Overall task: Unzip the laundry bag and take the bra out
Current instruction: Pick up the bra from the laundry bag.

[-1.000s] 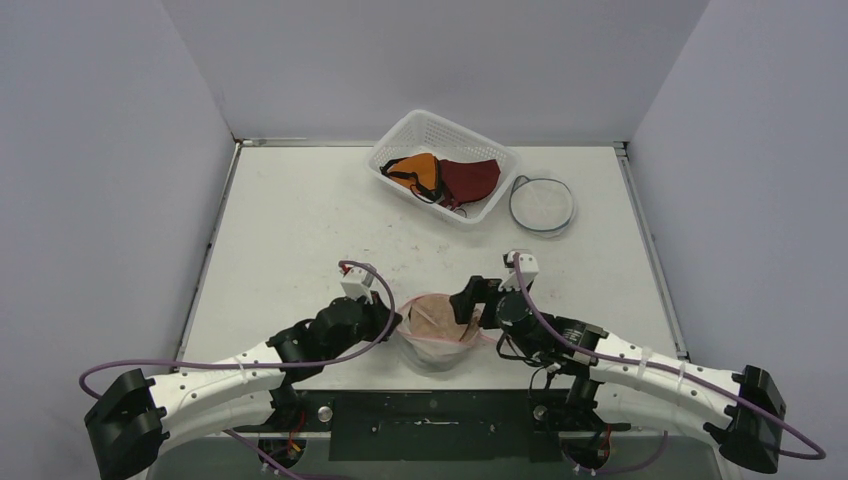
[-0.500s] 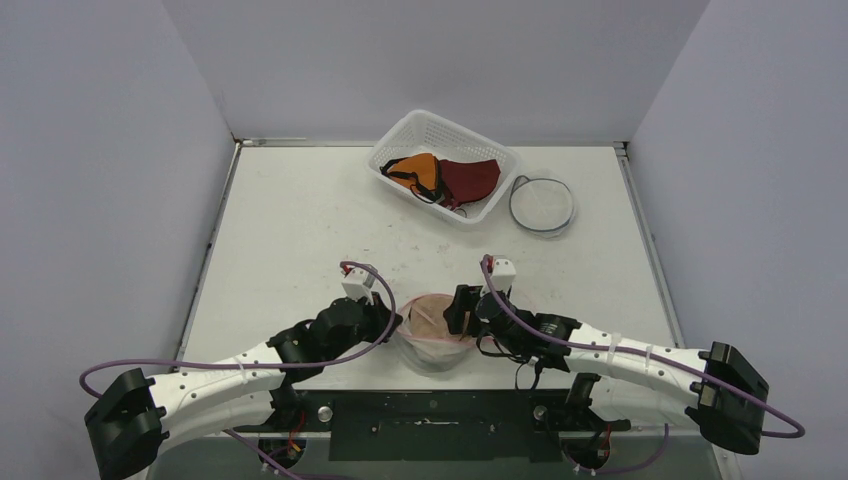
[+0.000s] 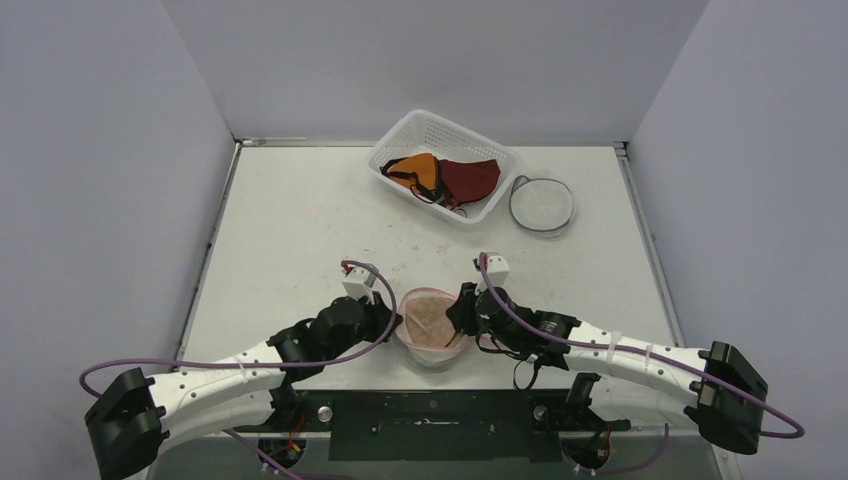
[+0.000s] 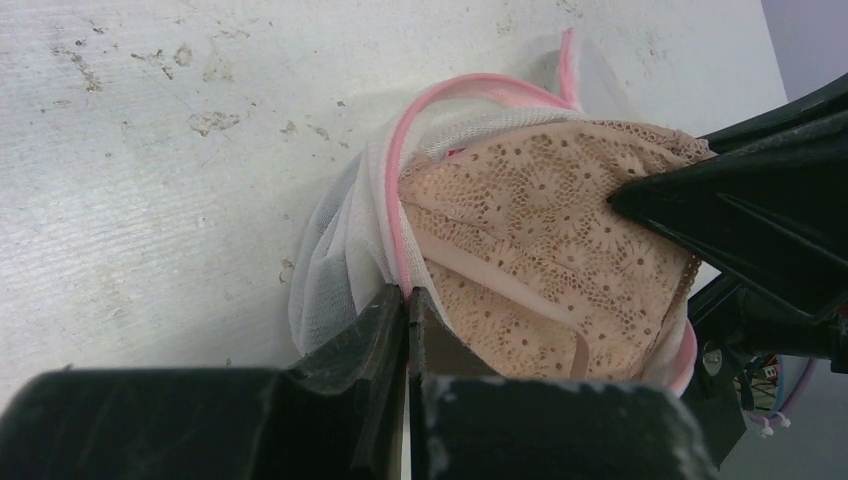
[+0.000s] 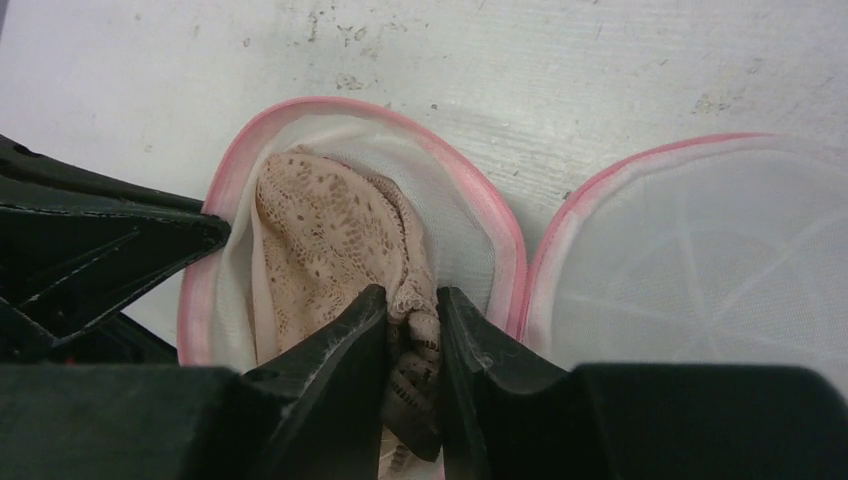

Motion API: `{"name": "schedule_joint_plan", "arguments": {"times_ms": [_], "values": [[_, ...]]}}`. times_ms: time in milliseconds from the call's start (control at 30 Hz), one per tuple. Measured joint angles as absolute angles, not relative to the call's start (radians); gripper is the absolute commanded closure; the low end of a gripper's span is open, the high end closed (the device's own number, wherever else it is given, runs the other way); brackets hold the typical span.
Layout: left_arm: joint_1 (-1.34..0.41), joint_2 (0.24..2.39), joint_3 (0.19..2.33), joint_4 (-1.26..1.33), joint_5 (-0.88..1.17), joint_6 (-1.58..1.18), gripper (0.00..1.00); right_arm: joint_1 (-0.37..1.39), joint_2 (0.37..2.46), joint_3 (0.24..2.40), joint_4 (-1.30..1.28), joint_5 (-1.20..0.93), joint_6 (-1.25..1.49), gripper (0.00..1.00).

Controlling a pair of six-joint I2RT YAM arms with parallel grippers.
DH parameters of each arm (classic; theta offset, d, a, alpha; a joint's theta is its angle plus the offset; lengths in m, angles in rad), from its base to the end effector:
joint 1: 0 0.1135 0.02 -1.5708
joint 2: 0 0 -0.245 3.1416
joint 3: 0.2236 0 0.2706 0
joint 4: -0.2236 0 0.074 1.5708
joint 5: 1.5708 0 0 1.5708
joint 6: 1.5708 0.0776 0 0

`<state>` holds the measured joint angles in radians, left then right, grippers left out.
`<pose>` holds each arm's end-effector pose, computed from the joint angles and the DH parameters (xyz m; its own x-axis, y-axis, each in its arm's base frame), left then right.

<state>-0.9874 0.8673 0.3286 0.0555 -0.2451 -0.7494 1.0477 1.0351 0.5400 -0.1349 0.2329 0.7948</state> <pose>0.1540 -0.1991 0.1471 -0.6583 -0.2023 -0.7251 0.3318 0.7867 -0.5207 0.1536 0.2305 0.1635 -0.7412 0.1048 -0.6630 -0.3151 0.8179 0.4815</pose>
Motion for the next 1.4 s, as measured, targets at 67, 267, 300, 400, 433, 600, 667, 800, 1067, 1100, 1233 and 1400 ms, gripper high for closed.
{"name": "schedule_joint_plan", "arguments": {"times_ms": [67, 267, 300, 400, 433, 600, 667, 800, 1067, 1100, 1233, 1400], "values": [[-0.987, 0.867, 0.332, 0.055, -0.245, -0.748, 1.0, 1.048, 1.035, 0.541, -0.124, 0.217, 0.774, 0.95], [-0.987, 0.867, 0.334, 0.036, -0.249, -0.75, 1.0, 1.048, 1.015, 0.543, -0.101, 0.136, 0.686, 0.95], [-0.987, 0.867, 0.336, 0.026, -0.254, -0.753, 1.0, 1.048, 1.002, 0.546, -0.099, 0.101, 0.655, 0.95], [-0.987, 0.867, 0.345, 0.0, -0.269, -0.763, 1.0, 1.048, 0.972, 0.572, -0.099, -0.02, 0.562, 0.95], [-0.987, 0.867, 0.351, -0.012, -0.275, -0.766, 1.0, 1.048, 0.966, 0.583, -0.098, -0.062, 0.532, 0.95], [-0.987, 0.868, 0.383, -0.051, -0.292, -0.774, 1.0, 1.048, 0.922, 0.608, -0.097, -0.201, 0.408, 0.95], [-0.988, 0.868, 0.384, -0.052, -0.295, -0.775, 1.0, 1.048, 0.891, 0.608, -0.098, -0.21, 0.379, 0.95], [-0.987, 0.868, 0.384, -0.053, -0.296, -0.775, 1.0, 1.048, 0.794, 0.572, -0.034, -0.155, 0.376, 0.95], [-0.989, 0.863, 0.382, -0.046, -0.295, -0.778, 1.0, 1.048, 0.585, 0.415, 0.116, 0.067, 0.442, 0.95], [-0.989, 0.862, 0.381, -0.043, -0.295, -0.777, 1.0, 1.048, 0.591, 0.415, 0.12, 0.087, 0.455, 0.95], [-0.989, 0.862, 0.377, -0.022, -0.294, -0.775, 1.0, 1.048, 0.624, 0.402, 0.118, 0.175, 0.529, 0.95], [-0.989, 0.872, 0.354, 0.01, -0.295, -0.769, 1.0, 1.048, 0.605, 0.281, 0.126, 0.258, 0.678, 0.93]]}}
